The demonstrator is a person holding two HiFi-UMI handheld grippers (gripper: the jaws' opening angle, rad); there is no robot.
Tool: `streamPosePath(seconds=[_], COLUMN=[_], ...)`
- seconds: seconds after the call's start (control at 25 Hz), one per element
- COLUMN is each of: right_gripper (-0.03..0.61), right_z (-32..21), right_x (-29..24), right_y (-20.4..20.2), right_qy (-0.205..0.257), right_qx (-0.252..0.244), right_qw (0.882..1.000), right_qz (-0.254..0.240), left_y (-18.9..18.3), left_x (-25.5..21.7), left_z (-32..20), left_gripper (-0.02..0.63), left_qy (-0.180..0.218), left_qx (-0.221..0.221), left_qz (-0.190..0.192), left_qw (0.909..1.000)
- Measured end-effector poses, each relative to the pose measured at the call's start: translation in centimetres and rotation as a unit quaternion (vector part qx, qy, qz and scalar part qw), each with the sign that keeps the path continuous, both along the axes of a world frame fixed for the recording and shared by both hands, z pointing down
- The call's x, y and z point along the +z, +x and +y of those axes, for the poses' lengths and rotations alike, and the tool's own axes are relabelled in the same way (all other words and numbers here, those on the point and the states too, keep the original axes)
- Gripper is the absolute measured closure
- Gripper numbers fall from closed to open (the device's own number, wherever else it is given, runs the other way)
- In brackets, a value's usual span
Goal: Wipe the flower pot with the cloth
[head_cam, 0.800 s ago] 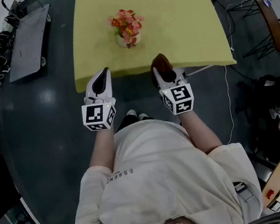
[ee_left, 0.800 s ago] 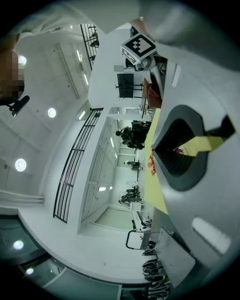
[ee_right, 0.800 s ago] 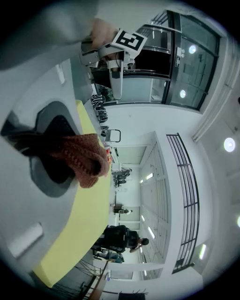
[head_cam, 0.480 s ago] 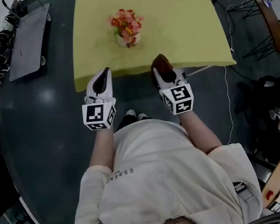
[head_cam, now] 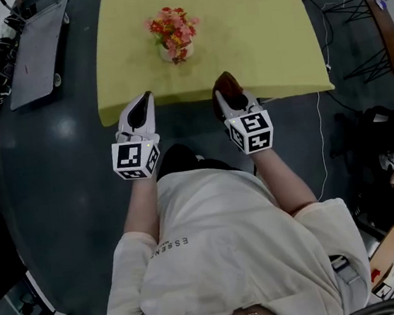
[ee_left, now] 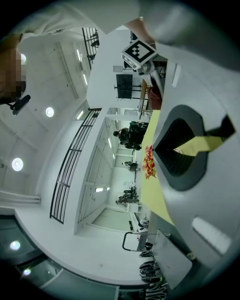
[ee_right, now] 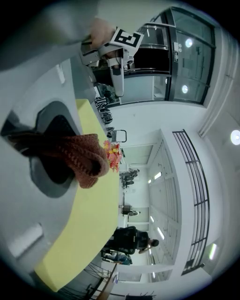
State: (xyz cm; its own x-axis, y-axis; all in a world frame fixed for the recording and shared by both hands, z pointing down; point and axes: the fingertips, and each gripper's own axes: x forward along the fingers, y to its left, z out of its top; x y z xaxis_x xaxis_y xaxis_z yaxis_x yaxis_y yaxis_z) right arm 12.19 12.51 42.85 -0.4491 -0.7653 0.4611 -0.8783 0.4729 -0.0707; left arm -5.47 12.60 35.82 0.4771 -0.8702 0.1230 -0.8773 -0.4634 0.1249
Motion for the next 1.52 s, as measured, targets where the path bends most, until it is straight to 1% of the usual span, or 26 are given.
streamPosePath(seconds=[0.24, 0.48, 0.64, 0.8, 0.92, 1.0, 1.2, 1.28, 1.4, 1.52], right_gripper=[0.518, 0.518, 0.518, 0.518, 0.517, 0.517, 0.517, 0.517, 0.517, 0.517], right_z=[-3.1, -7.9, -10.9, -12.7, -12.8, -12.4, -11.0, -11.1, -11.8, -12.4], right_x=[3.1, 6.8, 8.6, 10.5, 11.6, 11.8, 12.0, 12.2, 12.6, 12.8], right_y=[-1.5, -2.6, -4.1, -5.8, -7.0, -8.2, -11.8, -12.9, -13.3, -13.1], right_qy=[-0.053, -0.104, -0.119, -0.147, -0.177, -0.191, -0.203, -0.203, -0.213, -0.225], right_qx=[-0.030, -0.031, -0.041, -0.064, -0.094, -0.130, -0.244, -0.275, -0.288, -0.288], right_qw=[0.998, 0.993, 0.991, 0.986, 0.979, 0.972, 0.948, 0.940, 0.934, 0.931], right_qz=[0.026, 0.046, 0.050, 0.048, 0.040, 0.032, 0.018, 0.017, 0.014, -0.002], left_y=[-0.5, -0.6, -0.1, 1.2, 2.7, 3.6, 5.0, 5.3, 5.7, 5.6], left_x=[2.6, 6.1, 8.4, 10.8, 12.0, 12.6, 13.2, 13.5, 14.0, 14.3], left_z=[-3.1, -8.7, -12.9, -16.0, -17.1, -17.6, -18.9, -19.2, -19.2, -19.5], left_gripper=[0.597, 0.597, 0.597, 0.597, 0.597, 0.597, 0.597, 0.597, 0.597, 0.598], left_qy=[-0.026, -0.066, -0.091, -0.121, -0.134, -0.140, -0.159, -0.168, -0.181, -0.183], left_qx=[0.015, 0.058, 0.090, 0.132, 0.163, 0.179, 0.198, 0.201, 0.204, 0.199], left_qz=[-0.008, -0.012, -0.011, -0.015, -0.024, -0.032, -0.030, -0.038, -0.042, -0.038], left_qw=[0.9995, 0.9960, 0.9917, 0.9838, 0.9771, 0.9733, 0.9668, 0.9643, 0.9612, 0.9621])
